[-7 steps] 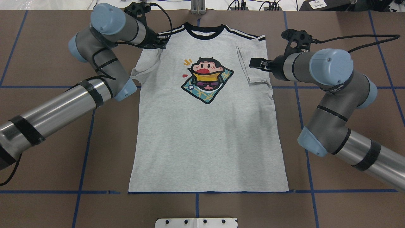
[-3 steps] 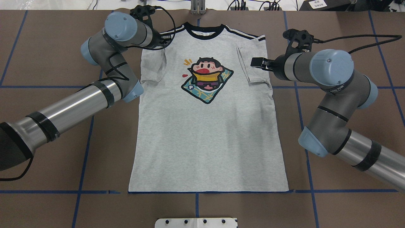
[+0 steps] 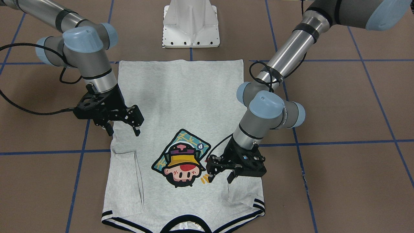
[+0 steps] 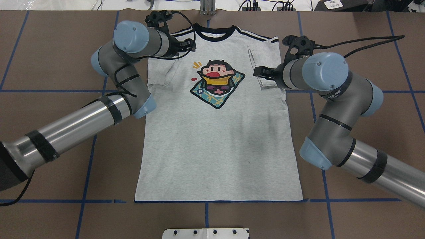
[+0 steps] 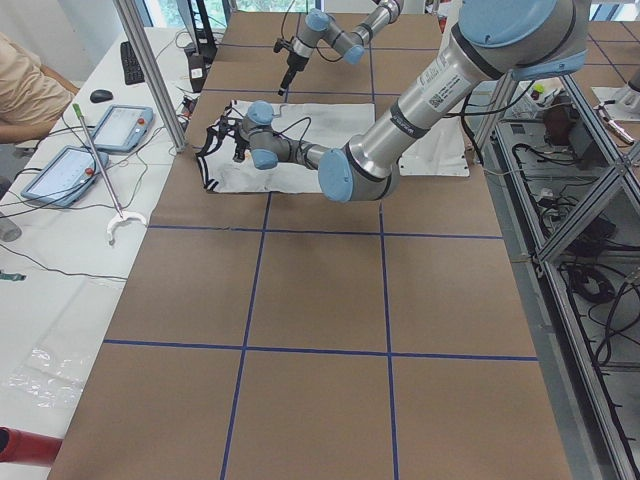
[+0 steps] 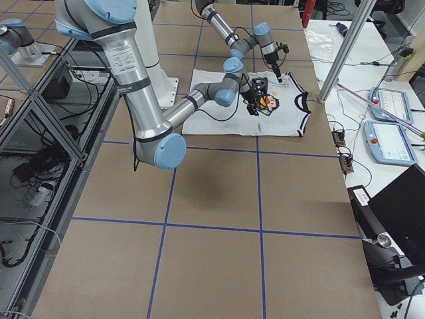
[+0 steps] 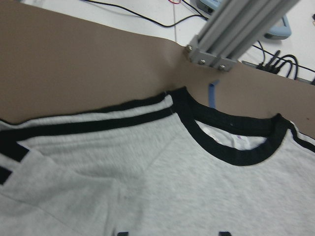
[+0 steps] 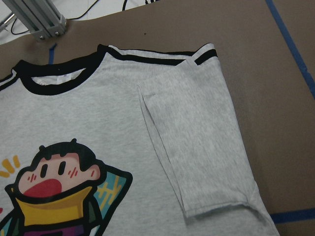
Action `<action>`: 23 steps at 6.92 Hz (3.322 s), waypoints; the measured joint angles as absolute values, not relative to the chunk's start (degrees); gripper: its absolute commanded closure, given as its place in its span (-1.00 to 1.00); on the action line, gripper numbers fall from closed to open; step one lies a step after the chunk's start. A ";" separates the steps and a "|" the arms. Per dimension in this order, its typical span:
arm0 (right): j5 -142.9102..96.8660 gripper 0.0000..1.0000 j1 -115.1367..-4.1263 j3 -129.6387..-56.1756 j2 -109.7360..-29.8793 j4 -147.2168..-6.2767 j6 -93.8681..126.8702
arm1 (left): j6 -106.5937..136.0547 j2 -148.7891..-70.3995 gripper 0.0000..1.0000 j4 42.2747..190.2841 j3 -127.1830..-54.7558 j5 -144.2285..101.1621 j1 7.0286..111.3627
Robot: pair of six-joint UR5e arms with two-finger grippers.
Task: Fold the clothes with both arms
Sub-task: 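Move both grippers down to the two hem corners nearest the robot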
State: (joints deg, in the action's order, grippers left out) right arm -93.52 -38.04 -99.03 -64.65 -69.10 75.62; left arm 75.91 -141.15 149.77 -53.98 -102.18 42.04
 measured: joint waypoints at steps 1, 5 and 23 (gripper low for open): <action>-93.55 -0.99 -34.68 -104.79 -66.95 -74.82 77.82 | 79.63 -135.93 -0.64 148.80 -64.65 -102.20 39.36; -87.08 -0.90 -15.91 -119.24 -79.63 -82.81 107.14 | 84.80 -122.34 -0.65 137.48 -92.36 -103.32 33.31; -76.95 1.00 -3.17 -126.68 -91.86 -82.81 127.68 | 88.11 -116.09 -0.64 121.51 -105.28 -101.98 29.28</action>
State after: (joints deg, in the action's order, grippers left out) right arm -76.95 -3.17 -126.68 -91.86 -82.81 127.68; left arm 88.11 -116.09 121.51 -105.28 -101.98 29.28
